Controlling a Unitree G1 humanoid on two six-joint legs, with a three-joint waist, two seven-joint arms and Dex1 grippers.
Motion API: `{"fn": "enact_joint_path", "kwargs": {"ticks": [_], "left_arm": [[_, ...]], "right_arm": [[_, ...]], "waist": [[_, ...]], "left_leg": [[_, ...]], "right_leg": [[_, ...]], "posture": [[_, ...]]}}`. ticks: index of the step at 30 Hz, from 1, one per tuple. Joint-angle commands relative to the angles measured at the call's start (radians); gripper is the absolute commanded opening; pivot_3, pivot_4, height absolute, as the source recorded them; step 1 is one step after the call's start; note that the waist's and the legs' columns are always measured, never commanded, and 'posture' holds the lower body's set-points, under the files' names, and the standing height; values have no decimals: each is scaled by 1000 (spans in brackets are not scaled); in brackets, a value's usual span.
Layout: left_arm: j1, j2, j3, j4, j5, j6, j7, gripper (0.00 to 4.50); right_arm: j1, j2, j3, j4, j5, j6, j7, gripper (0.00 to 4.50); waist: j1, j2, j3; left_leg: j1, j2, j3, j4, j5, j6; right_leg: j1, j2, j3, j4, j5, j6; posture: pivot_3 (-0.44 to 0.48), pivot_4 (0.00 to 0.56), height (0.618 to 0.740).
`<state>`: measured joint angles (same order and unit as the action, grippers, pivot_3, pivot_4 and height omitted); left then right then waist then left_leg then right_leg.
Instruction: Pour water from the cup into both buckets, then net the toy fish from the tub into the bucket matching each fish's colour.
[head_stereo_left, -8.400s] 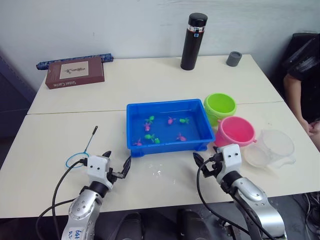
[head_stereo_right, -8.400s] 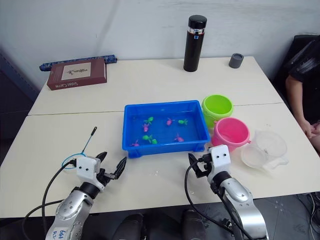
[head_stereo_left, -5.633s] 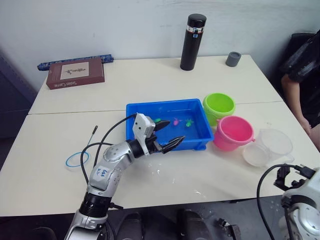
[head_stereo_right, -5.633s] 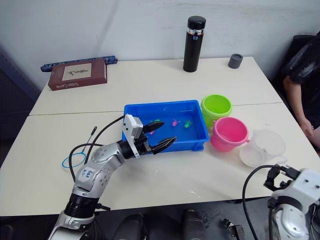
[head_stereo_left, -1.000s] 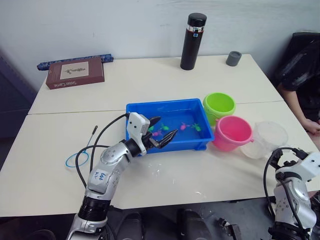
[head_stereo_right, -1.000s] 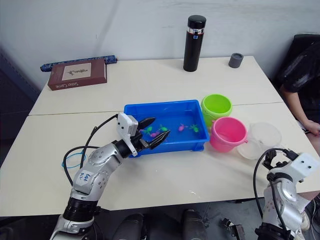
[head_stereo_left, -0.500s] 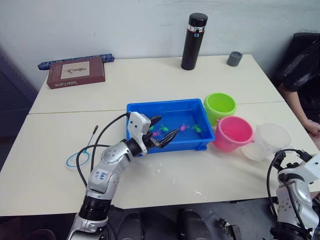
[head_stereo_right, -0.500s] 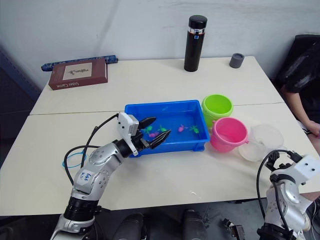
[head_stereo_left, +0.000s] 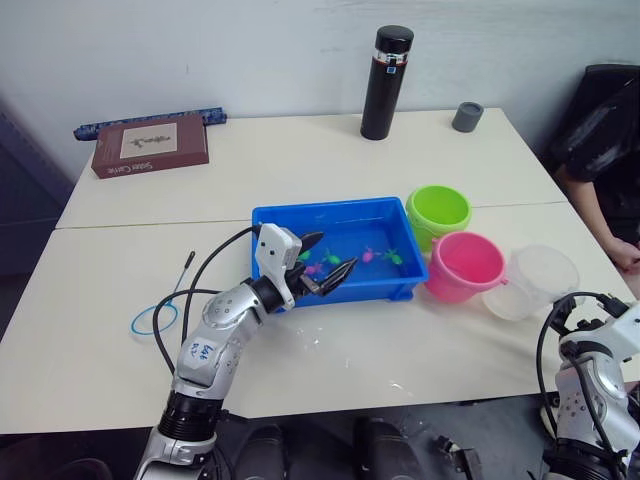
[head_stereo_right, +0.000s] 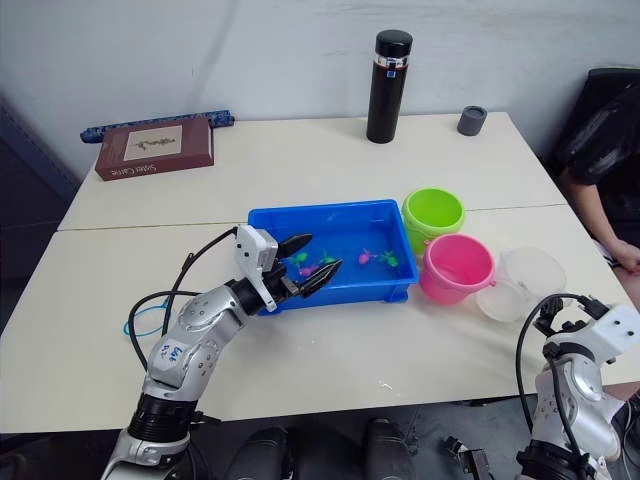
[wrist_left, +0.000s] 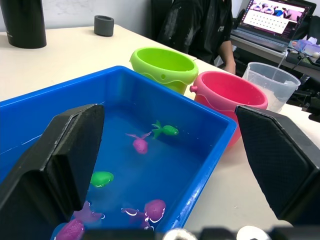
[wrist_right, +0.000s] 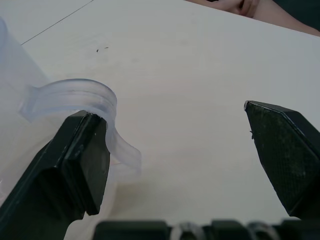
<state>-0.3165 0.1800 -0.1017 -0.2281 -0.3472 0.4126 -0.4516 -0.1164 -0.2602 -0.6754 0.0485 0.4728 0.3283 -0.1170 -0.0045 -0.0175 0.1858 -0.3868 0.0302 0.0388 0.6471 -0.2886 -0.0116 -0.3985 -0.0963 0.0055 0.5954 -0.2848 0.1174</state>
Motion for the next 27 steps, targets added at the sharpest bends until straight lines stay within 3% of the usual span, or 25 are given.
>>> {"fn": "enact_joint_path", "kwargs": {"ticks": [1,8,27], "left_arm": [[-16,-5,-4,-32,1,-16,-4,4500],[-19,-7,-3,-28,3,-18,-4,4500],[-39,-1,4,-29,-5,-10,-13,4500]], "right_arm": [[-10,-21,-5,-8,4,-18,10,3639],[-13,-17,-1,-11,2,-14,12,142],[-21,-52,-19,-50,9,-4,18,64]], "waist": [[0,0,0],[1,0,0],[2,0,0]], "left_leg": [[0,0,0,0,0,0],[0,0,0,0,0,0],[0,0,0,0,0,0]], "right_leg": [[0,0,0,0,0,0],[0,0,0,0,0,0],[1,0,0,-1,1,1]], "posture": [[0,150,740],[0,150,740],[0,150,740]]}}
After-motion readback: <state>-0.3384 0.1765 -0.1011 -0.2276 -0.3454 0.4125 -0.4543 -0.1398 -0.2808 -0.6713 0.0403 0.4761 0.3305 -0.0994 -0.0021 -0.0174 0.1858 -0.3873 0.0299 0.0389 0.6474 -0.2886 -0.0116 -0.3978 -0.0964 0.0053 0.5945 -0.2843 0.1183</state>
